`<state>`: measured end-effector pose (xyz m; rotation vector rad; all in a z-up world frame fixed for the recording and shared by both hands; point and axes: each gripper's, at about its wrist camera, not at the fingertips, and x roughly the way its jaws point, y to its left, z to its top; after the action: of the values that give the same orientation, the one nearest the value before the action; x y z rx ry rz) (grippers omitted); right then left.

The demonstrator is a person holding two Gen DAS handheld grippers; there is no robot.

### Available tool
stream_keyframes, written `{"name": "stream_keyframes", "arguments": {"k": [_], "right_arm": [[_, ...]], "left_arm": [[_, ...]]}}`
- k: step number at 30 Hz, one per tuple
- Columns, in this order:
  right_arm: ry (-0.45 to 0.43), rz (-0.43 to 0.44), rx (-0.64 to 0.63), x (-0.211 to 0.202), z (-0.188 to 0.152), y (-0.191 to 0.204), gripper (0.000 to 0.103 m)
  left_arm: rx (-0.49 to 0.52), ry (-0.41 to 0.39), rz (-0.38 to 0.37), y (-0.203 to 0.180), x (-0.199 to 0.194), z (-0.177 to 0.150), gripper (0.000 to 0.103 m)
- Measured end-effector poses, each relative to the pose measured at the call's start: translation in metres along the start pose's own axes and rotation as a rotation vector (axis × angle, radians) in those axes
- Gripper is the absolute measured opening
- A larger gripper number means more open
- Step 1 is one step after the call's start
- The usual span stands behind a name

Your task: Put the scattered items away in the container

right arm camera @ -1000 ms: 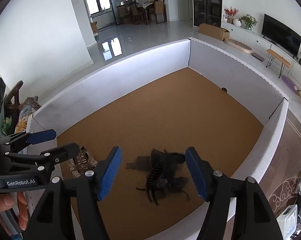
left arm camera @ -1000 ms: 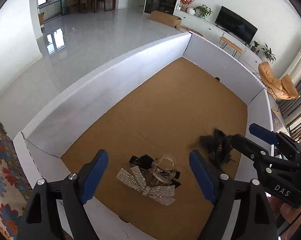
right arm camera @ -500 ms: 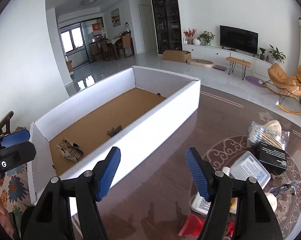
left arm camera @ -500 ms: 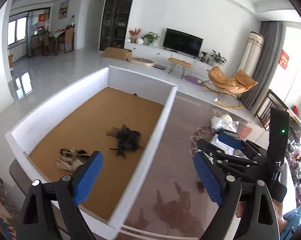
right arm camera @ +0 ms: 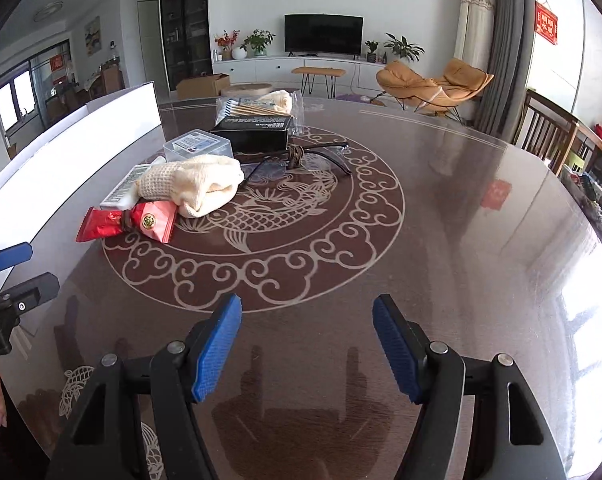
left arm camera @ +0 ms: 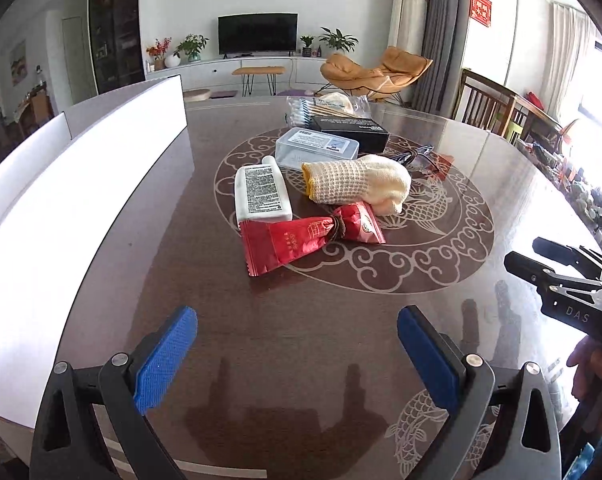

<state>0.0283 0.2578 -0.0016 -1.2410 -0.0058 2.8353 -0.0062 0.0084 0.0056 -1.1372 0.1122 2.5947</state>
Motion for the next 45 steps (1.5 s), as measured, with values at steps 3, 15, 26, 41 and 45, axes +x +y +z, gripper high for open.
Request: {"name": "stream_keyframes", "arguments": {"k": [3, 15, 26, 41, 45], "right_arm": [[0.017, 0.005, 0.004, 0.005, -0.003, -0.001, 0.069], [0.08, 0.034, 0.041, 0.027, -0.003, 0.001, 0.069], [0.096, 0.022, 0.008, 0.031, -0.003, 0.011, 0.079], [0.098, 0.021, 0.006, 0.031, -0.002, 0.012, 0.081], [0.098, 0.021, 0.006, 0.031, -0.002, 0.011, 0.081]], "left_arm": [[-0.019, 0.001, -0.001, 0.009, 0.007, 0.001, 0.102], [-0.131, 0.05, -0.053, 0.033, 0.033, -0.002, 0.102], [-0.16, 0.063, -0.065, 0.036, 0.034, -0.002, 0.102], [-0.122, 0.083, -0.035, 0.031, 0.039, -0.001, 0.103], [-0.118, 0.085, -0.029, 0.031, 0.039, -0.001, 0.103]]}}
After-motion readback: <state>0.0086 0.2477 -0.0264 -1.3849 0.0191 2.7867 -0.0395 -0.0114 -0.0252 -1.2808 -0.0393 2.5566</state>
